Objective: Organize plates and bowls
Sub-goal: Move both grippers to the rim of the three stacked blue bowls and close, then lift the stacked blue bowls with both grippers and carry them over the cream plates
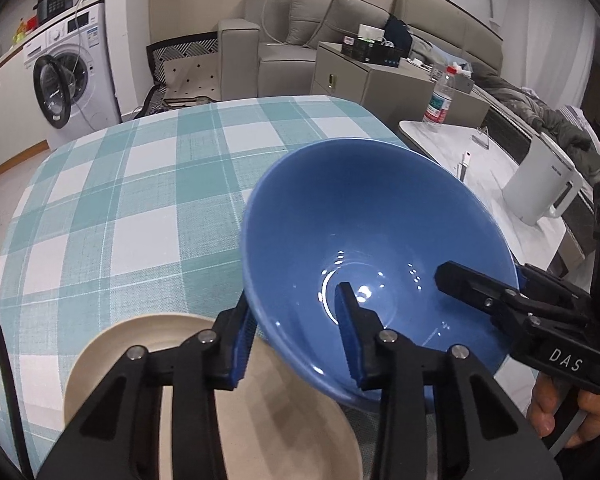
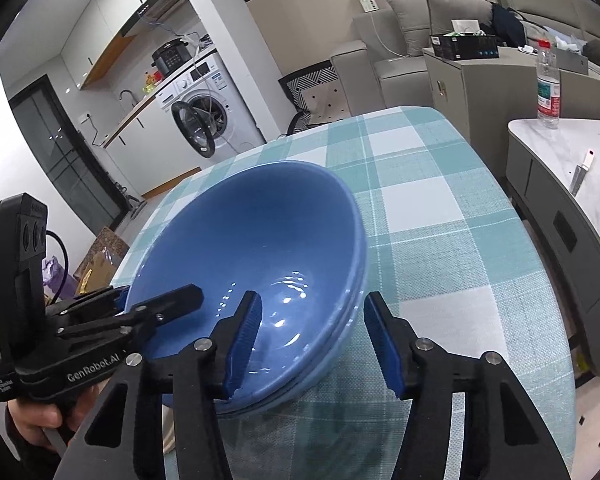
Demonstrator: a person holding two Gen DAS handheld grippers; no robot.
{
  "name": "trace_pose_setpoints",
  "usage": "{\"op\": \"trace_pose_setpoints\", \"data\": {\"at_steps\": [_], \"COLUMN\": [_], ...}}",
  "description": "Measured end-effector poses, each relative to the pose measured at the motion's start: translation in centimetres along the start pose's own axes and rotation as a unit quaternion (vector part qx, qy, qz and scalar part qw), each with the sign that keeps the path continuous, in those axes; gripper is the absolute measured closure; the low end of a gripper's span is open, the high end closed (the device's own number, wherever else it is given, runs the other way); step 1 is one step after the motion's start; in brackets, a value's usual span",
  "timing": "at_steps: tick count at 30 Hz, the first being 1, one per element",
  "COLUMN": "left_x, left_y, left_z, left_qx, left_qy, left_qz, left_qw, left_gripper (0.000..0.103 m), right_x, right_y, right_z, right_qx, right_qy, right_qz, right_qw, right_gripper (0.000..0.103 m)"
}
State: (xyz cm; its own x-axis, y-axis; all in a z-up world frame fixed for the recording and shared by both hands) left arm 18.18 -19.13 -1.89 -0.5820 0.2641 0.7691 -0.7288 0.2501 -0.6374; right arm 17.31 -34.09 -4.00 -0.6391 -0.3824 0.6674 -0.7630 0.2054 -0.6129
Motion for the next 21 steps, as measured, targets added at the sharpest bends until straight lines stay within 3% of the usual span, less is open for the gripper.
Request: {"op": "trace_pose_setpoints", "data": {"at_steps": [21], "left_x": [0.46], "left_y": [0.12], "left_z": [0.14], "left_qx": [-0.004], "left_qy": [-0.014], "left_qz": [-0.002], "left_qw": [0.9999], "left_gripper": [0.066], "right_x": [0.77], "right_y": [-0.21], "right_z": [-0.37], "right_qx": [0.011], "right_qy": [0.007], "right_qz": [0.012], "right_qw": [1.000], "right_gripper": [0.048]}}
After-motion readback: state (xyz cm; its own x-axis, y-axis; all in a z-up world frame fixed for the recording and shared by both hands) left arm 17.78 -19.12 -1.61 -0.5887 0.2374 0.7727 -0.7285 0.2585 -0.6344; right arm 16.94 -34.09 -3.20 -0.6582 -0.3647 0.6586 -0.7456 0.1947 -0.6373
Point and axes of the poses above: each gripper's, at about its wrist camera, not at the fingertips, and x roughly against the way its jaws point, z to its right, y to its underside, the point moved 5 cm from there along -x, roughly the way its jaws point, and after that the axes turned 7 degrees about -x, right-handed, at the moved point
